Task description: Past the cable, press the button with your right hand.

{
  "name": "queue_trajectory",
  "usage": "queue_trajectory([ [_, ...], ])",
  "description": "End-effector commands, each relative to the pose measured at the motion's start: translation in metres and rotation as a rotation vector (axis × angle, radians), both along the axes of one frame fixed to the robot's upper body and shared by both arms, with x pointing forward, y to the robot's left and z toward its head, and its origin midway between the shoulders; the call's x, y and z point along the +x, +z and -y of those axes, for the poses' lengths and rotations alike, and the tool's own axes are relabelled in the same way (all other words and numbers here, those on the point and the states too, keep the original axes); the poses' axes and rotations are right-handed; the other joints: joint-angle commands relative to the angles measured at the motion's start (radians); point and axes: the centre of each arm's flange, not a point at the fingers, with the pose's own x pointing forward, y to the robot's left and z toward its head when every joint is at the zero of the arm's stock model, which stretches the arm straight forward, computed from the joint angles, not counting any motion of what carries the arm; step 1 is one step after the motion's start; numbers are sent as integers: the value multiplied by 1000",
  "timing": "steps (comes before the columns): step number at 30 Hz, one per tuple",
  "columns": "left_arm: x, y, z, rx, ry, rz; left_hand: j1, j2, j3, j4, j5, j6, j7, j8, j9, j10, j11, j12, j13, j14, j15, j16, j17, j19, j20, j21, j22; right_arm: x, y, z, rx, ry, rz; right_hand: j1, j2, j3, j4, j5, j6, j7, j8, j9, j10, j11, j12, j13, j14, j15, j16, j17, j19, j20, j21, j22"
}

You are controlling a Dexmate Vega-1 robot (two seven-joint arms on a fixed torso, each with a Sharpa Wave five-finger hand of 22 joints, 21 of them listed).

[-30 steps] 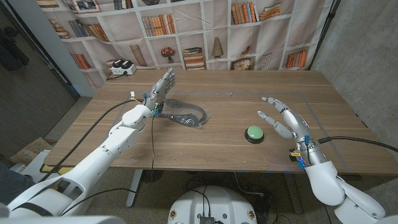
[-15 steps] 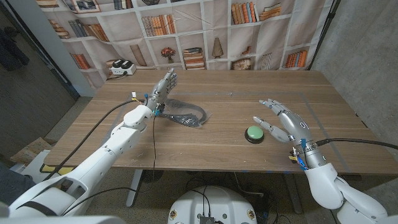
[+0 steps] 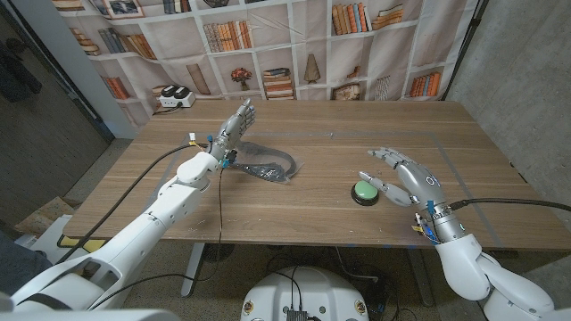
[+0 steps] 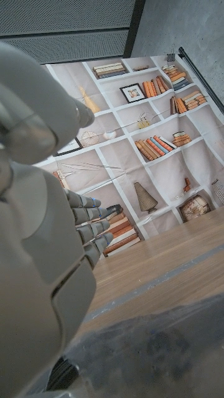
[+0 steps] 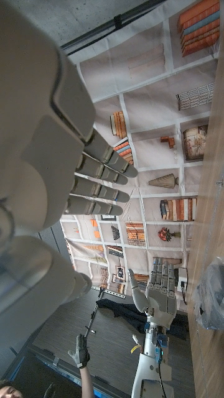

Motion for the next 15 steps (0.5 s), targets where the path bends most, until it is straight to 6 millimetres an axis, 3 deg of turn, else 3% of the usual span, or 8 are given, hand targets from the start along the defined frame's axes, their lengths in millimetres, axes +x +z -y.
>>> queue_trajectory([
  [1, -6, 4, 0, 8, 2, 27, 6, 6, -4, -3, -1, -4, 0, -3, 4, -3, 0, -5, 2, 0, 4, 2, 3, 3, -11, -5, 5, 7, -4, -2, -24, -27, -40, 13, -1, 1, -7, 7, 28, 24, 11, 5, 28, 29, 10, 1, 20, -35, 6, 3, 17, -73, 2, 3],
  [3, -6, 5, 0, 10, 2, 30, 6, 6, -5, -3, -1, -3, 1, -3, 4, -4, -3, -5, 2, -1, 4, 2, 3, 1, -11, -5, 5, 8, -5, -3, -28, -28, -48, 13, 0, 1, -8, 7, 28, 25, 9, 5, 36, 37, 12, 1, 28, -30, 7, 3, 22, -71, 1, 3],
  [12, -8, 7, 2, 13, -10, 43, 7, 7, -6, -3, -3, -4, 2, -3, 4, -6, 1, -6, 2, -6, 5, 0, 3, -2, -10, -8, 5, 10, -11, -7, -62, -39, -70, 14, 6, 2, -9, 9, 19, 9, -1, 5, 34, 13, 6, 1, 40, -43, 6, 3, 33, -71, -2, 3],
  [15, -8, 7, 2, 12, -8, 45, 7, 8, -6, -3, -3, -2, 3, -3, 5, -5, 1, -6, 2, -6, 4, 0, 3, -3, -10, -8, 5, 11, -12, -8, -70, -43, -70, 15, 9, 2, -10, 8, 20, 14, -3, 5, 29, 27, 2, 1, 44, -37, 5, 4, 42, -65, -2, 3],
])
